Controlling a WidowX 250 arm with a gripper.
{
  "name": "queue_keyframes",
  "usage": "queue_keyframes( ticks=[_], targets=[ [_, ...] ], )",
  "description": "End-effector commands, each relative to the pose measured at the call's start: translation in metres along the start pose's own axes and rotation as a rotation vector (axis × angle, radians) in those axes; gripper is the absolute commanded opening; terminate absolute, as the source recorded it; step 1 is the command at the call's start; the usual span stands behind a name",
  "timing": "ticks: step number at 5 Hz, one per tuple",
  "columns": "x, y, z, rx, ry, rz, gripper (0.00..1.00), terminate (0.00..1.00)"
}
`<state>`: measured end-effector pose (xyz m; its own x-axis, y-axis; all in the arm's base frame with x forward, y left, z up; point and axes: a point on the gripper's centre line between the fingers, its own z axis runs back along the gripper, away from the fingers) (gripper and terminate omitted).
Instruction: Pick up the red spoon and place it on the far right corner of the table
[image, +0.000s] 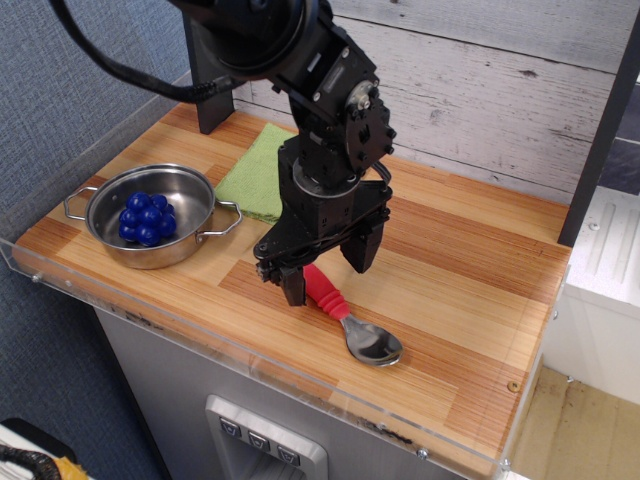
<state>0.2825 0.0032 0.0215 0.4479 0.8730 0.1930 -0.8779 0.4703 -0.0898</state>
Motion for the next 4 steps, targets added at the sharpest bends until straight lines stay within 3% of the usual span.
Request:
queue_keyframes(
  ticks=[1,2,3,4],
  targets=[
    [-0.0022,-0.0029,-0.0033,-0.044,0.025,0.051,1.00,0.00],
    [-0.0050,-0.0041,-0.0086,-0.060,0.042,0.069,1.00,0.00],
    [-0.0054,-0.0047,-0.0119,-0.070,0.052,0.082,0.00,0.00],
    [-0.0049,-0.0041,-0.0092,-0.087,0.061,0.099,0.00,0.00]
  ],
)
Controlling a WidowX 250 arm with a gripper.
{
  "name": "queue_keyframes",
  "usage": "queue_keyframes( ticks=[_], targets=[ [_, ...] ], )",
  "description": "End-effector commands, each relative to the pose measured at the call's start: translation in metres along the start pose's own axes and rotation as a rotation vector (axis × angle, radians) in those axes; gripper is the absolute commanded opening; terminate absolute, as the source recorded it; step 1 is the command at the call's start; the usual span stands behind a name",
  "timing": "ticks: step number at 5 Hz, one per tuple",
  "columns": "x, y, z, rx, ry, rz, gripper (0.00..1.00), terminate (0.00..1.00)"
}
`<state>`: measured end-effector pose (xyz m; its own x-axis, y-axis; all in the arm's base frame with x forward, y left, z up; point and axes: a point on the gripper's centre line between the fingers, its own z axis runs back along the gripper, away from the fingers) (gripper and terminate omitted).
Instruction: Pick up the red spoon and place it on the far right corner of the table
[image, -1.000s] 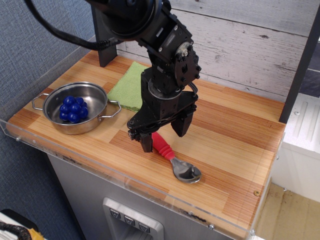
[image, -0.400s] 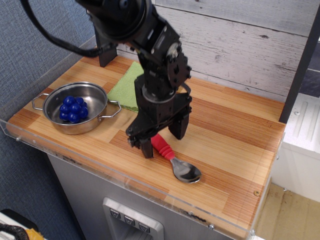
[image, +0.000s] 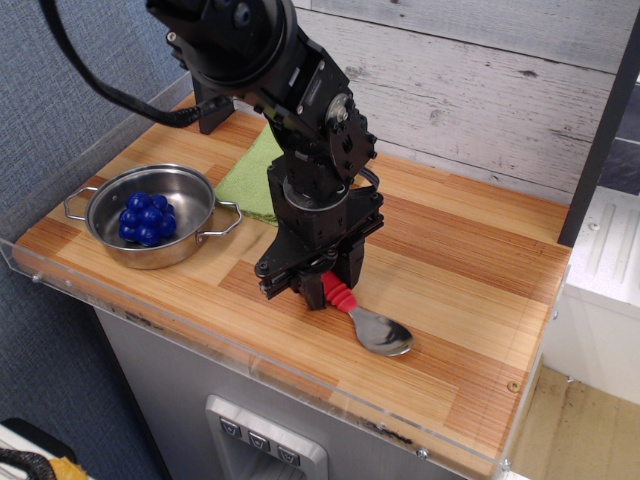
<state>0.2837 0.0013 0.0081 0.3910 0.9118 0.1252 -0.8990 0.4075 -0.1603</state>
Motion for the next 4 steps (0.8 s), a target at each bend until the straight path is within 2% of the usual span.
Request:
queue_keyframes(
  ticks=[1,2,3,4],
  targets=[
    [0.000,-0.005,0.007,-0.039,0.016,0.011,0.00,0.00],
    [0.003,-0.008,0.017,-0.044,0.004,-0.009,0.00,0.00],
    [0.005,-0.016,0.032,-0.050,-0.030,-0.098,0.00,0.00],
    [0.001,-0.033,0.043,-0.074,-0.053,-0.256,0.00,0.00]
  ],
)
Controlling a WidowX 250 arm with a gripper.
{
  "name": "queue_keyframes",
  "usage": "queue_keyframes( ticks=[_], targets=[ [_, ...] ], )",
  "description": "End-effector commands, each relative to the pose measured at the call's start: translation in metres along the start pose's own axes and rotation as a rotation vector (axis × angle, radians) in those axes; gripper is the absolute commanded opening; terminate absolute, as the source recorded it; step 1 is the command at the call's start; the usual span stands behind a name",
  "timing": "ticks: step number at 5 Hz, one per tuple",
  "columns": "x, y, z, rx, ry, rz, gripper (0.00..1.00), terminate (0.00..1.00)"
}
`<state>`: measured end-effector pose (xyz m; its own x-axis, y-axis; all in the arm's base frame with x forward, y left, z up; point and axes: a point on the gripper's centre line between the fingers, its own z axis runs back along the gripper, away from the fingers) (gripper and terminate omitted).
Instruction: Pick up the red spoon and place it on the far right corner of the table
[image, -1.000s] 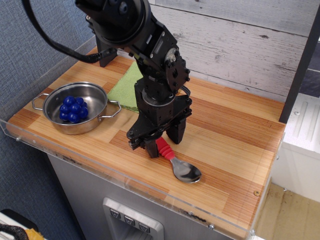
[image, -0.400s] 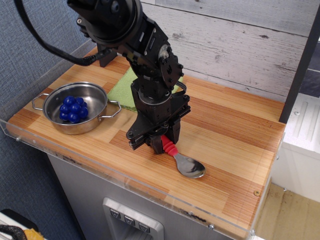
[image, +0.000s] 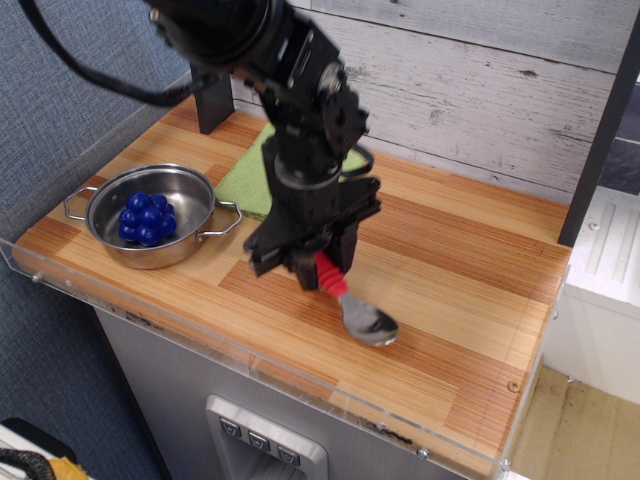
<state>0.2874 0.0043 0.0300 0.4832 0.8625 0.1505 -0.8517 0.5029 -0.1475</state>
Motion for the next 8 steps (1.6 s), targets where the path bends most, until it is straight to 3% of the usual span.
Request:
queue_keyframes(
  ticks=[1,2,3,4,5,6,8],
  targets=[
    [-0.009,-0.049,0.029,-0.097,-0.032,-0.378,0.00,0.00],
    [-0.016,-0.072,0.029,-0.109,-0.042,-0.592,0.00,0.00],
    [-0.017,-0.092,0.020,-0.160,-0.041,-0.710,0.00,0.00],
    [-0.023,-0.109,0.002,-0.176,0.009,-0.833,0.00,0.00],
    [-0.032,-0.122,-0.008,-0.186,0.032,-0.885,0.00,0.00],
    [-0.037,-0.131,-0.011,-0.233,0.052,-0.938,0.00,0.00],
    [-0.041,-0.135,-0.016,-0.218,0.062,-0.941,0.00,0.00]
  ],
)
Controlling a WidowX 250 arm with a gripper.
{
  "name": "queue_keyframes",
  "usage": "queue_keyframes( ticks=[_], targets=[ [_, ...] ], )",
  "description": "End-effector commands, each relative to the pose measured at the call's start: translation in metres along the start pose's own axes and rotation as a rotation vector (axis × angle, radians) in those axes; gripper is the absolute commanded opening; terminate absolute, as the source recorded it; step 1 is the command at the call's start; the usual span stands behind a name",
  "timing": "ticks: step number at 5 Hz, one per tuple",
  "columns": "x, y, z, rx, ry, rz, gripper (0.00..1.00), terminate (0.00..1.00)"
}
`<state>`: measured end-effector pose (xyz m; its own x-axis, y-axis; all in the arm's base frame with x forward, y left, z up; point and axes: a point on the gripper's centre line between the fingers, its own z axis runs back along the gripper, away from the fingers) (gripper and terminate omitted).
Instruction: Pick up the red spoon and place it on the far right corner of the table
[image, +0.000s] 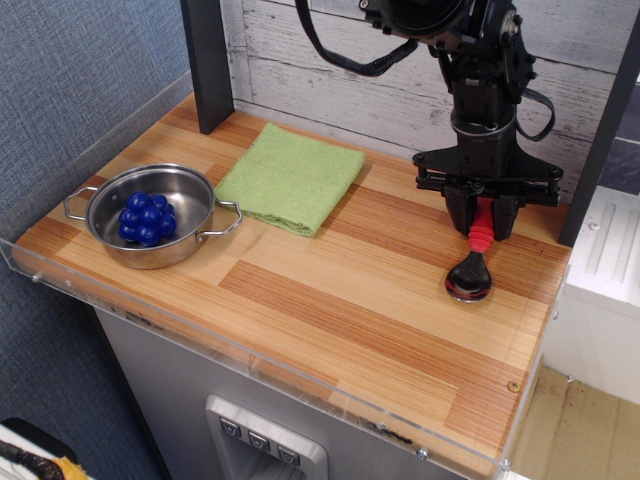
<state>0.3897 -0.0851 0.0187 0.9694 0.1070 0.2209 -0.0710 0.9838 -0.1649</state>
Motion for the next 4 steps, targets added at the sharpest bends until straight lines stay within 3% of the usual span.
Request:
queue_keyframes(
  ticks=[1,4],
  targets=[
    [-0.003,-0.013,0.007,0.010,-0.016,-0.008,1.00,0.00],
    [0.000,-0.017,0.030,0.025,-0.055,-0.003,1.00,0.00]
  ],
)
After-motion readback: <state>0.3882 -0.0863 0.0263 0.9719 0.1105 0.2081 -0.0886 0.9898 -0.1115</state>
